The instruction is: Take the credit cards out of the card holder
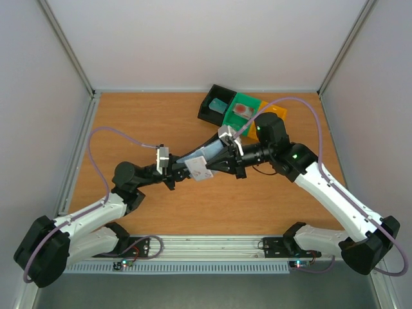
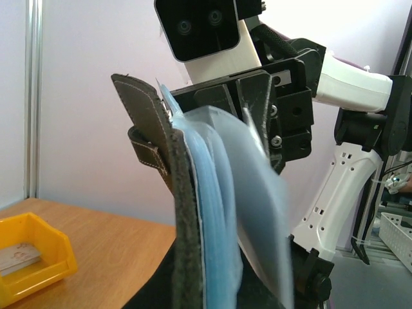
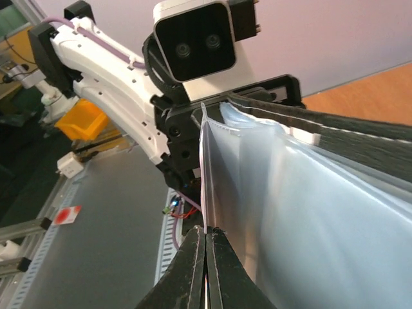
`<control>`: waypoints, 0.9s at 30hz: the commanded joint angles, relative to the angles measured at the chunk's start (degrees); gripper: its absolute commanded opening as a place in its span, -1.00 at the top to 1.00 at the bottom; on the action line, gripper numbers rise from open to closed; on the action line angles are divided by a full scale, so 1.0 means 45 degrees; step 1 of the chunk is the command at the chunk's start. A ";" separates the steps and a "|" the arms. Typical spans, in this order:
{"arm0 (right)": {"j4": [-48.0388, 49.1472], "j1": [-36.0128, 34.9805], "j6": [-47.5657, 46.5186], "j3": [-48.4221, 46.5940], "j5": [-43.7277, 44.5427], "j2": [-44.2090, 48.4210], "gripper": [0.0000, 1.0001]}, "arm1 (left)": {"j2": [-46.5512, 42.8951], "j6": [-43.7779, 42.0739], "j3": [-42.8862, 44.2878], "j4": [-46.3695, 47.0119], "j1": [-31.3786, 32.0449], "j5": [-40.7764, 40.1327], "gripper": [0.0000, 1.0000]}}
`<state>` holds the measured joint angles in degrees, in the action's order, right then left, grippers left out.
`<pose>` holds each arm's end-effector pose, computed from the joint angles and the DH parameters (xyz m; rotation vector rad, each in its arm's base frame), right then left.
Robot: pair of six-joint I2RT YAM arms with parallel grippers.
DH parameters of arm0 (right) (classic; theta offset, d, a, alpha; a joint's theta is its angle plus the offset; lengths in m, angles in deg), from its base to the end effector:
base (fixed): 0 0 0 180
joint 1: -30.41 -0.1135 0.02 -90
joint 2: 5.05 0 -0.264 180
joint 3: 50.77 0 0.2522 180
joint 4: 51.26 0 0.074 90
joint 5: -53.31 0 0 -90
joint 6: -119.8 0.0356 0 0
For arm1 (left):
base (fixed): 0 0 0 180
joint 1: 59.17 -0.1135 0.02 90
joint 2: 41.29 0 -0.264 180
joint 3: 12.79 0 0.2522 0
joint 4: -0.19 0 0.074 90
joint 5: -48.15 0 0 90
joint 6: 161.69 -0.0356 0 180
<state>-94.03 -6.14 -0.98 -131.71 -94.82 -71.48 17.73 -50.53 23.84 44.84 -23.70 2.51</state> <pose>0.1751 0.1674 0.3747 -1.5575 1.2149 1.0969 0.1560 -0.1417 0.2814 0.8783 1.1070 -1.2870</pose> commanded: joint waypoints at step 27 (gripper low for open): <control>0.0513 0.0639 0.0491 -0.0062 -0.0371 -0.0760 0.74 | -0.0250 -0.0034 0.0151 0.0610 0.0039 -0.0114 1.00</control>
<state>-93.97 -2.71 0.42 -132.17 -97.20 -74.85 17.43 -50.46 23.78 42.85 -23.73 2.27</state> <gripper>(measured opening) 0.131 0.049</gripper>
